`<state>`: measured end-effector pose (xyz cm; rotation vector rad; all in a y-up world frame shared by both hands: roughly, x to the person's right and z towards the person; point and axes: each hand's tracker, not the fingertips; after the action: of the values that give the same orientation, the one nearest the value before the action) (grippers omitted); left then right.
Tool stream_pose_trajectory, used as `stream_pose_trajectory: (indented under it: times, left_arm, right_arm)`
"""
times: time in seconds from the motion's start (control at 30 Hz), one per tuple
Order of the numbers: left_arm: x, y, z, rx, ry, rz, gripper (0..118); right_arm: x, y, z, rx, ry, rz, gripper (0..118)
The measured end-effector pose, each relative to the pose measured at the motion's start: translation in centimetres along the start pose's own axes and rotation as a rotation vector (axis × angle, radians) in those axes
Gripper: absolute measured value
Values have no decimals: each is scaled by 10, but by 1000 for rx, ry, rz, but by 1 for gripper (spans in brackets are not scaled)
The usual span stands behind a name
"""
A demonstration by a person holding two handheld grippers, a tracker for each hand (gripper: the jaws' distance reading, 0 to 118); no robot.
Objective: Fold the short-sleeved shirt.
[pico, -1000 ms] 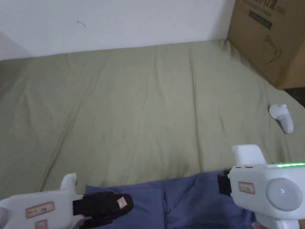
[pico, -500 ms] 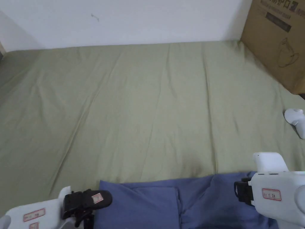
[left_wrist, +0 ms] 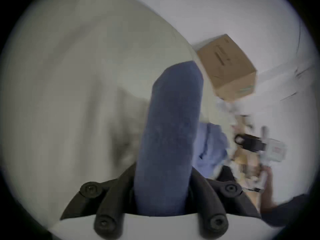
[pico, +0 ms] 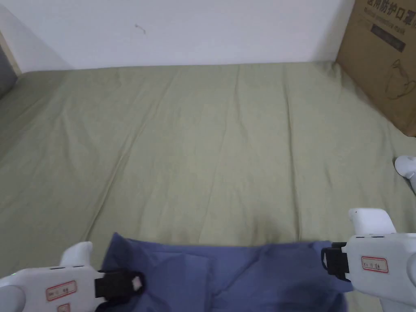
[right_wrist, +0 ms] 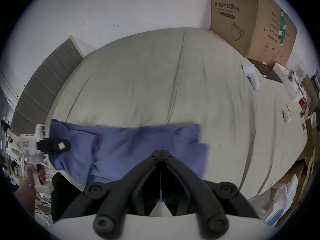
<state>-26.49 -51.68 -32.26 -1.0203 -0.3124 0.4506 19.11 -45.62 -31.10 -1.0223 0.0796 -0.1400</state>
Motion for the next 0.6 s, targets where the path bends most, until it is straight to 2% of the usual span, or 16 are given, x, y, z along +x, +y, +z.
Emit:
stream_pose_trajectory:
  times: [0.07, 0.13, 0.27, 0.37, 0.43, 0.5, 0.53, 0.6]
  left_arm:
    - [12, 2, 27, 47, 351, -122, 8]
    - [20, 2, 43, 70, 481, -234, 8]
    - [48, 6, 40, 45, 266, -93, 8]
    - [86, 14, 10, -11, 127, -63, 9]
    - [115, 15, -22, -85, -10, -64, 9]
    - [146, 13, -57, -175, -77, -75, 12]
    - [159, 11, -73, -200, -93, -108, 16]
    - [182, 3, -102, -246, -130, -151, 32]
  right_arm:
    - [-2, 0, 0, 11, 16, 0, 0]
    - [-5, -2, -1, 18, 48, -6, 0]
    - [-9, -9, -7, 0, 94, -8, 0]
    - [-7, -13, -6, -5, 104, -3, 0]
    - [-2, -14, -3, -3, 107, -10, 0]
    - [4, -15, -3, -4, 101, -19, 0]
    - [8, -15, -3, -7, 94, -21, 0]
    - [14, -16, -3, -7, 80, -29, 0]
